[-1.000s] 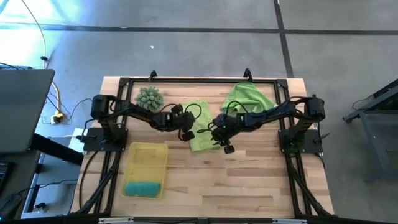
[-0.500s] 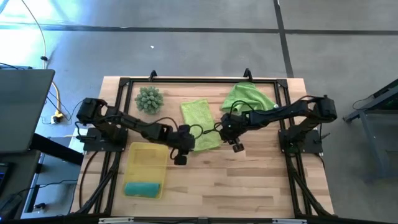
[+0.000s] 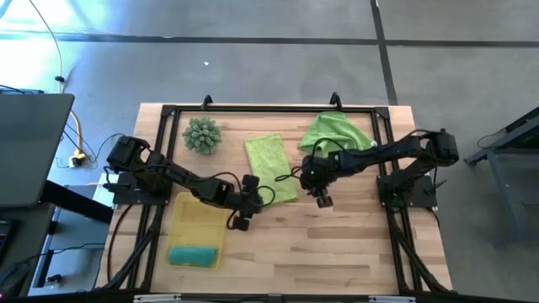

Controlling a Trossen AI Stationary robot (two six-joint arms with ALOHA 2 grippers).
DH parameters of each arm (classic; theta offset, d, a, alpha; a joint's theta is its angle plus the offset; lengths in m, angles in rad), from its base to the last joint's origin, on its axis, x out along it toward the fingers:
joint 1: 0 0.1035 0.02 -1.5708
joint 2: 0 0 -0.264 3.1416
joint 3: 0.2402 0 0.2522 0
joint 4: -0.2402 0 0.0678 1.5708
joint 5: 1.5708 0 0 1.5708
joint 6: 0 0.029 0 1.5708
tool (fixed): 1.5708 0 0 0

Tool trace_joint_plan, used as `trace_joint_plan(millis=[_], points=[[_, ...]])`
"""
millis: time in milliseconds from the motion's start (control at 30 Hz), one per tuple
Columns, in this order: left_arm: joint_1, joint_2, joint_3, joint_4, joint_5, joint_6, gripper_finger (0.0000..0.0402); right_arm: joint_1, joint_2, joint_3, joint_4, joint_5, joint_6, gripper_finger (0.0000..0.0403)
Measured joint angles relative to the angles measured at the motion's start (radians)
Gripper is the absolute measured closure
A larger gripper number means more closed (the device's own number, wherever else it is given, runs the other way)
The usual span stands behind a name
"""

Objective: Roll microfiber towels into tight, uniform cylinder then place into a basket
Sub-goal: Fold the light green towel

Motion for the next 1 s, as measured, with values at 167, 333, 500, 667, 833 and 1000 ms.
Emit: trace_joint_plan(millis=[167,333,500,667,833,1000], points=[[0.007,0.008,0.000,0.001,-0.027,0.130,0.0235,0.031,0.000,0.000,0.030,-0.005,-0.039,0.0288],[0.019,0.056,0.000,0.022,-0.028,0.183,0.0241,0.042,0.000,0.000,0.037,0.002,-0.041,0.0288],[0.018,0.104,0.001,0.060,-0.038,0.201,0.0245,0.045,0.000,0.000,0.030,0.005,-0.043,0.0288],[0.017,0.126,0.003,0.090,-0.051,0.200,0.0245,0.045,0.005,0.000,0.053,0.005,-0.087,0.0288],[0.017,0.130,0.003,0.091,-0.050,0.154,0.0263,0.045,0.044,0.000,0.129,-0.002,-0.152,0.0288],[0.017,0.131,0.003,0.086,-0.041,0.097,0.0312,0.045,0.122,0.000,0.166,-0.002,-0.199,0.0288]])
